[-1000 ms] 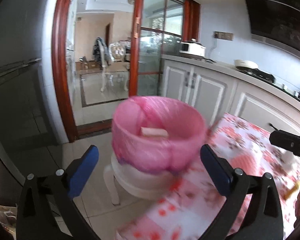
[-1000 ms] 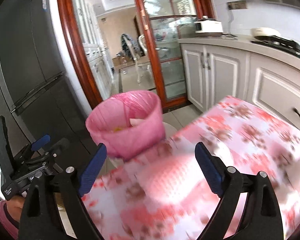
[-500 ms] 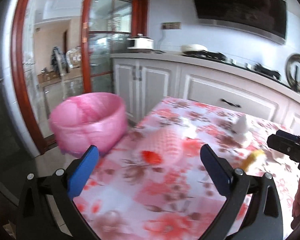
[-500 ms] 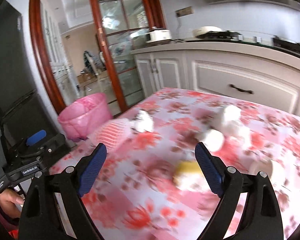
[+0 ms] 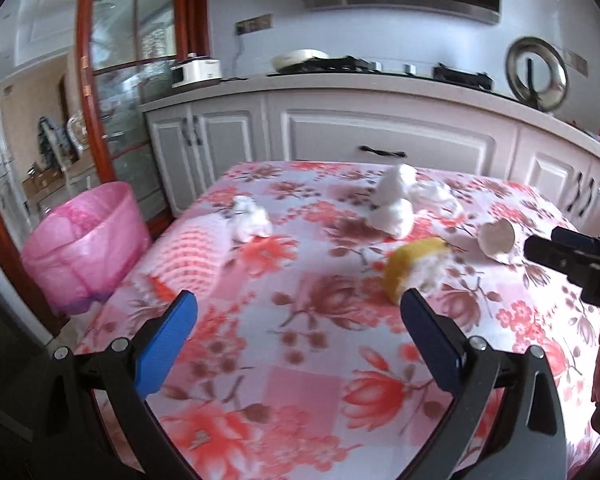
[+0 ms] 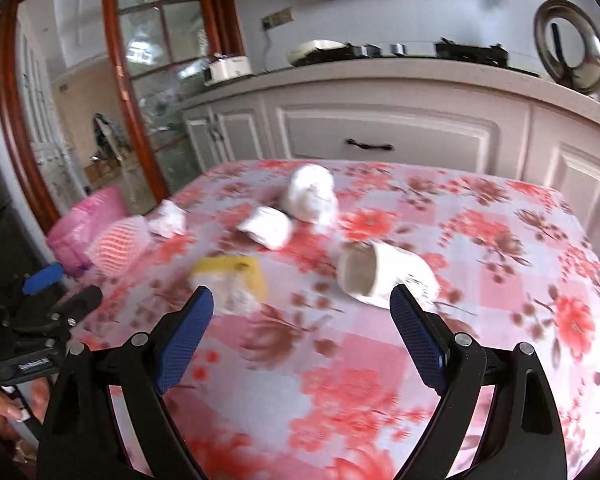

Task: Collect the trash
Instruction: 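Move both open tools back over the table items, then grasp the patterned white paper cup with the right tool while the left tool grasps a yellow sponge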

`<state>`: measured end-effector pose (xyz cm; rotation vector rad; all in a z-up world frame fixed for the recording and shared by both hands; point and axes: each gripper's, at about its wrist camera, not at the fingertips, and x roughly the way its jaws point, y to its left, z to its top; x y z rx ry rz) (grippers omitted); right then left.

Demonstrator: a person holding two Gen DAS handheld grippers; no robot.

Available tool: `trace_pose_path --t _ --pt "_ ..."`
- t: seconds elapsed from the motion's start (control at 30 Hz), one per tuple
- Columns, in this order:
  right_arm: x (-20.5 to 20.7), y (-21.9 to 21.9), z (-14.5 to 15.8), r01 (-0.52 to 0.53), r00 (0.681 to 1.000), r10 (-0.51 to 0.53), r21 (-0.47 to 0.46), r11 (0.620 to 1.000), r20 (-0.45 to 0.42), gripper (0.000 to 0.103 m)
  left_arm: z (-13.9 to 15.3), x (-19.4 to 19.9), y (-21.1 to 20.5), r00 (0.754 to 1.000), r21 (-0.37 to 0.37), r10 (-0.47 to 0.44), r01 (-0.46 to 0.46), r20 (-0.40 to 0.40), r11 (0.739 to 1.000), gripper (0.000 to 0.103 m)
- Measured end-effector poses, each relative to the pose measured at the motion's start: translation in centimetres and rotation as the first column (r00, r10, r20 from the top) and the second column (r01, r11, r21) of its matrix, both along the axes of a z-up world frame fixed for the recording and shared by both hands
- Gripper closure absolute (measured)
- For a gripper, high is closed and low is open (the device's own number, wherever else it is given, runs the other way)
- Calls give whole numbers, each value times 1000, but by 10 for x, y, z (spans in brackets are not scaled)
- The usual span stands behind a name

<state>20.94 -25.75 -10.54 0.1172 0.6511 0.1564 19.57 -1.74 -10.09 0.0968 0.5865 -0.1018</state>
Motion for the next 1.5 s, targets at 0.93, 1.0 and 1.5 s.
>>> trace_pose_path --t 0.93,1.0,1.5 --pt "94 -39 -52 98 978 -111 -81 992 -177 18 -40 64 -64 983 18 -134 138 -123 990 5" --pt "94 -41 -53 96 978 -107 -68 993 -179 23 -42 69 -67 981 14 -142 145 -132 989 5" --pt "67 -60 -47 132 978 -134 -26 991 -160 37 -45 93 -93 968 -17 -192 192 -158 981 9"
